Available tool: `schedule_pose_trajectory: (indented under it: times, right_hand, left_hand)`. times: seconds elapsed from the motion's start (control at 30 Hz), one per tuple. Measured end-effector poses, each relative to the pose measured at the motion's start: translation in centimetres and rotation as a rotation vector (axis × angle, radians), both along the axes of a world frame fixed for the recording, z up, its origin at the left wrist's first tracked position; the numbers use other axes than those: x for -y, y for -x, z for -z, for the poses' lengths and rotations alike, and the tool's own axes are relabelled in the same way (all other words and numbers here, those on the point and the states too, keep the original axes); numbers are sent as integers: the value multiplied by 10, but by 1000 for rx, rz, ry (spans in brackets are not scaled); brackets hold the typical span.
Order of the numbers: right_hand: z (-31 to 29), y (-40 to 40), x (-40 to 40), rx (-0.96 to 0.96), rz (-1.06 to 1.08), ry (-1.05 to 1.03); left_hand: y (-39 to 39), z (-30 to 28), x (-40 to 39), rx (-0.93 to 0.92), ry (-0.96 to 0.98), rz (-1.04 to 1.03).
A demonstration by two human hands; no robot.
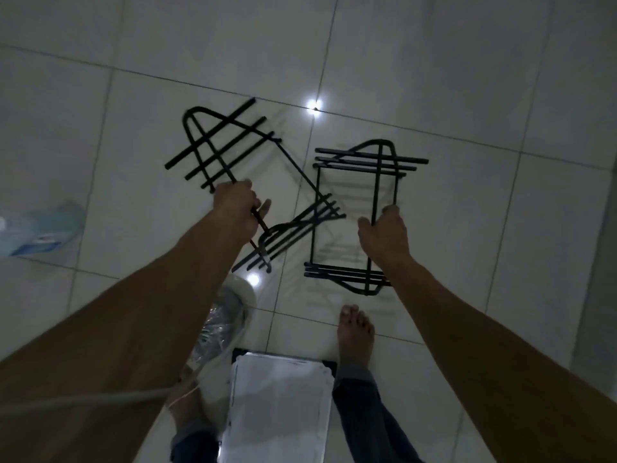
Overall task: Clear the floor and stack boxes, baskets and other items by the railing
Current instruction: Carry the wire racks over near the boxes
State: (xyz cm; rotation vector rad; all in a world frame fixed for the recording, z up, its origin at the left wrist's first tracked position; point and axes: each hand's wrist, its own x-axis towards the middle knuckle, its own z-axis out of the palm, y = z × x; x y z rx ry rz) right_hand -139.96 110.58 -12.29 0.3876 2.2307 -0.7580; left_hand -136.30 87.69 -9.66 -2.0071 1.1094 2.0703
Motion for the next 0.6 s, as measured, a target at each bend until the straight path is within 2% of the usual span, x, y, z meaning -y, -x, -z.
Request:
schedule_pose_trajectory:
  times: [0.17,0.23,0.37,0.5,0.6]
  right_hand:
    - [-43,-17,29,-125,-161,-138]
    - [-62,-25,44,-174,-192,-88]
    - [-120,-40,88,-215,-221,146]
    - [-200,-65,147,-104,-135,360]
    - [-256,-90,184,133,39,580]
  left_hand:
    - [-20,-55,11,-29,-75,-21]
    - [-36,-80,13,-42,-90,-8]
    - [-77,-130,23,-125,-85,87]
    - [-125,-188,37,-199,-60,187]
    - [-164,-237,50,-246,-4,275]
